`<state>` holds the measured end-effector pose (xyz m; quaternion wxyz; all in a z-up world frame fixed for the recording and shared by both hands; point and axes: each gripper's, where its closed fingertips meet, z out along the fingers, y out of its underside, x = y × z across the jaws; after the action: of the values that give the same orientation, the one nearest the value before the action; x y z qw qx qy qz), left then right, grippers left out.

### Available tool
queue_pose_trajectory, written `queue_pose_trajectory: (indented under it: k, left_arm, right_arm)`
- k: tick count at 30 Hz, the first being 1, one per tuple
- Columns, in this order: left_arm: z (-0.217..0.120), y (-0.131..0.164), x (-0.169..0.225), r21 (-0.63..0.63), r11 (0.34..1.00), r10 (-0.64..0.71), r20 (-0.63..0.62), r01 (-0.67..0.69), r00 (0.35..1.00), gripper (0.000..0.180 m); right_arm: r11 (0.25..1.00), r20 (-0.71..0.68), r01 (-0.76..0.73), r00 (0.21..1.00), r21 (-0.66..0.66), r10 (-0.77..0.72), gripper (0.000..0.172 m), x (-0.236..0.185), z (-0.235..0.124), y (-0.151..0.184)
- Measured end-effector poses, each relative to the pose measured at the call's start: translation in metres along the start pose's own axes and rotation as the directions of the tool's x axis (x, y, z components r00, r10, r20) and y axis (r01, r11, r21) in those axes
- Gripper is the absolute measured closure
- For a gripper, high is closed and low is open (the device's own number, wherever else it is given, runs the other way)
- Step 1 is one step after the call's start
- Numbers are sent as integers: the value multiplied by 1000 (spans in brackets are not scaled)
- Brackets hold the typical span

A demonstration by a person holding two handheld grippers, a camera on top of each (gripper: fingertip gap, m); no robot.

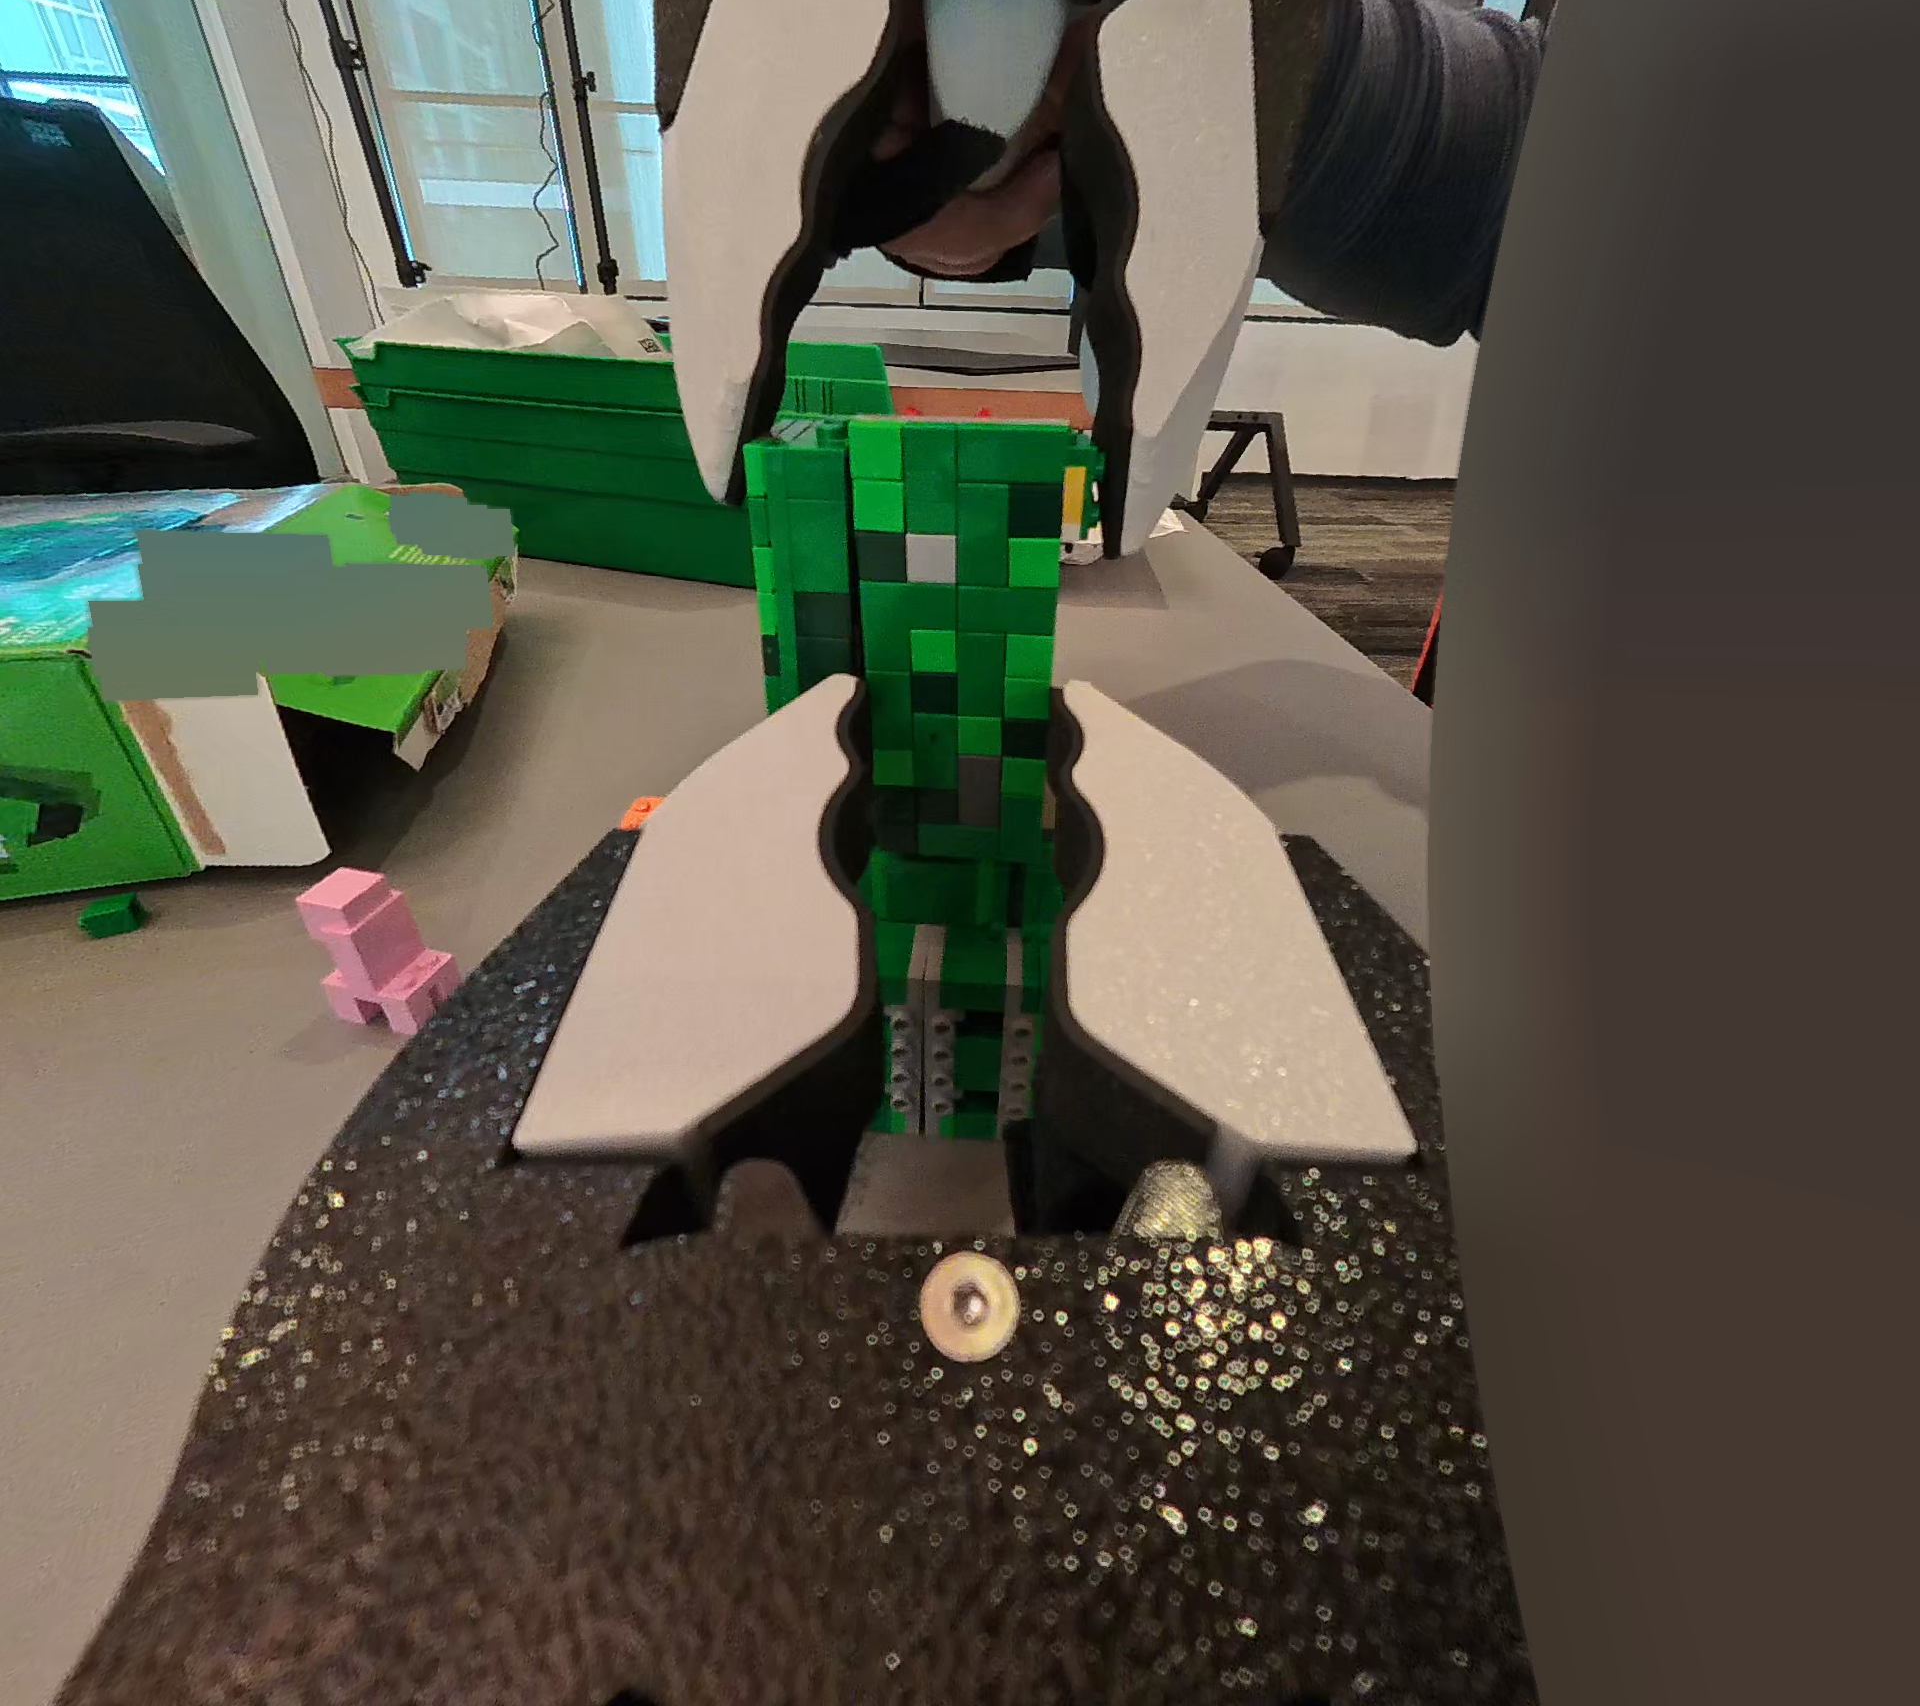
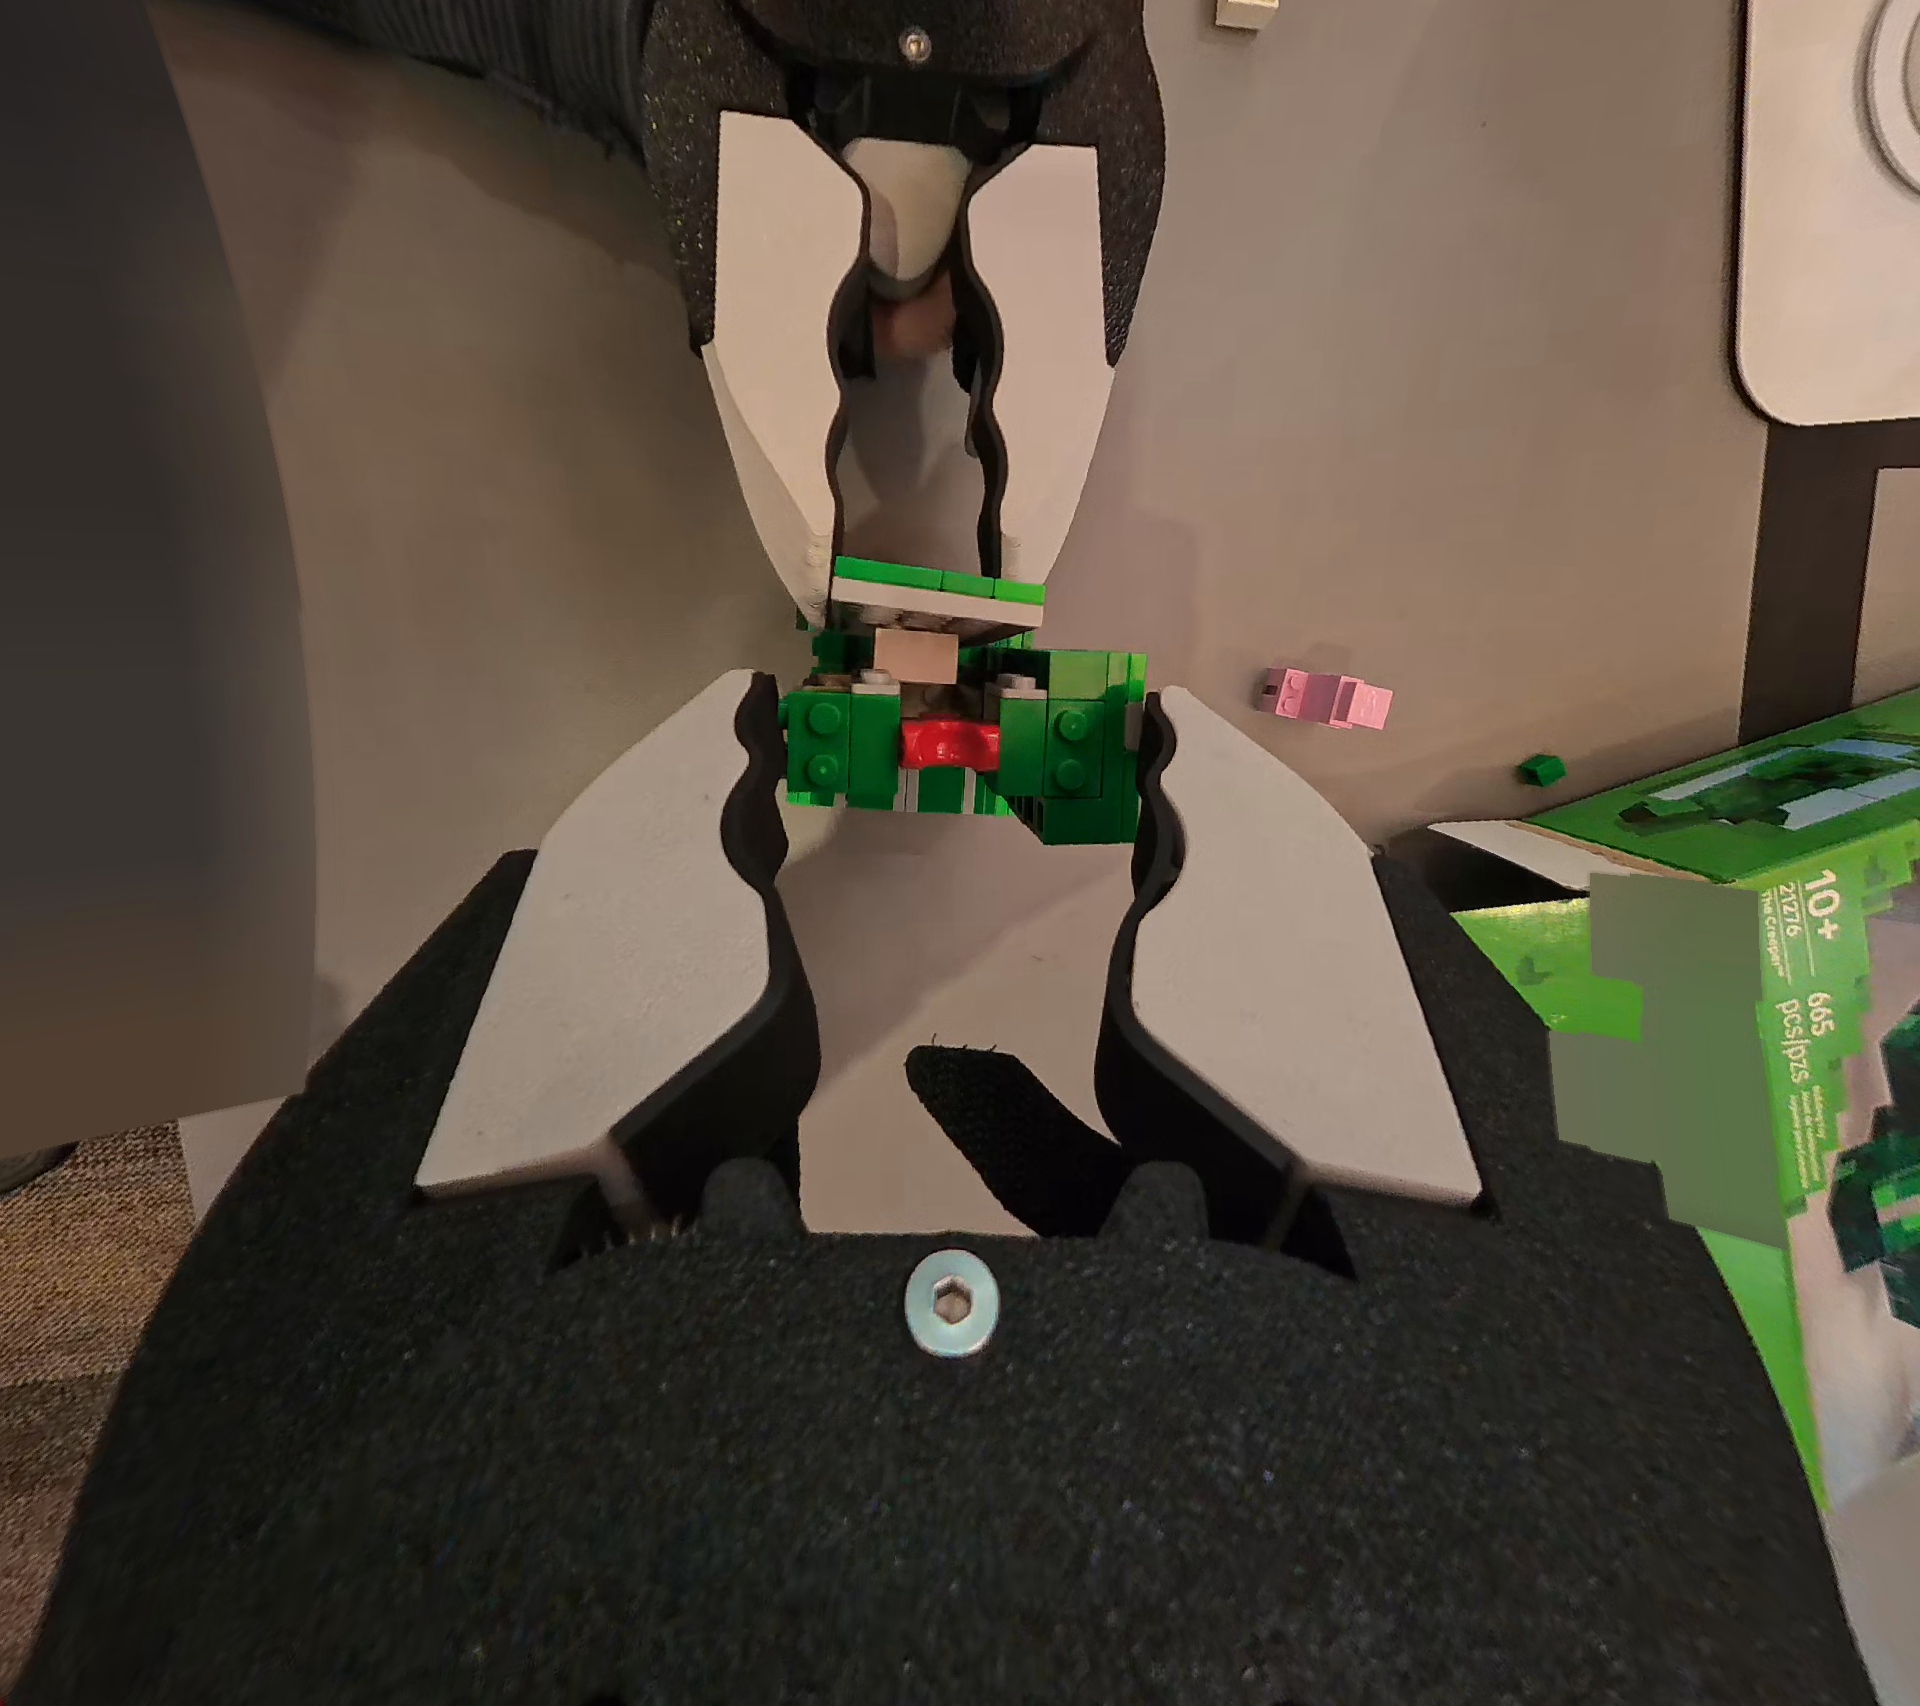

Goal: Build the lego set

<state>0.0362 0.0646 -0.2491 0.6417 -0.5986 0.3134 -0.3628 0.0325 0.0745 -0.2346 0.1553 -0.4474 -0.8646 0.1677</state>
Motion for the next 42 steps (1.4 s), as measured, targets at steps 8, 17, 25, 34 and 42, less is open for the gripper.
queue_pose_trajectory:
  k: [8, 17, 25, 34, 42]
  left_arm:
    - [0, -1, -1, 5, 1000, 19, -1, -19, 1000, 149]
    - [-1, 1, -2, -9, 998, 63, 12, -63, 998, 149]
    - [-4, 2, -2, -23, 998, 64, 24, -63, 998, 149]
    - [-20, 3, -4, -100, 991, -81, 96, 90, 992, 149]
    - [-28, 9, 17, -181, 962, -181, 136, 205, 974, 149]
  right_arm:
    - [1000, 1, -4, 1000, 5, 4, 107, 0, 0, 0]
    - [1000, -1, -3, 1000, 14, 3, 107, 0, 0, 0]
    - [1000, -3, -3, 1000, 18, 3, 107, 0, 1, -1]
    - [1000, -5, 5, 1000, 20, -5, 107, 0, 0, -1]
    - [1000, -2, 3, 1000, 21, -3, 107, 0, 0, -1]
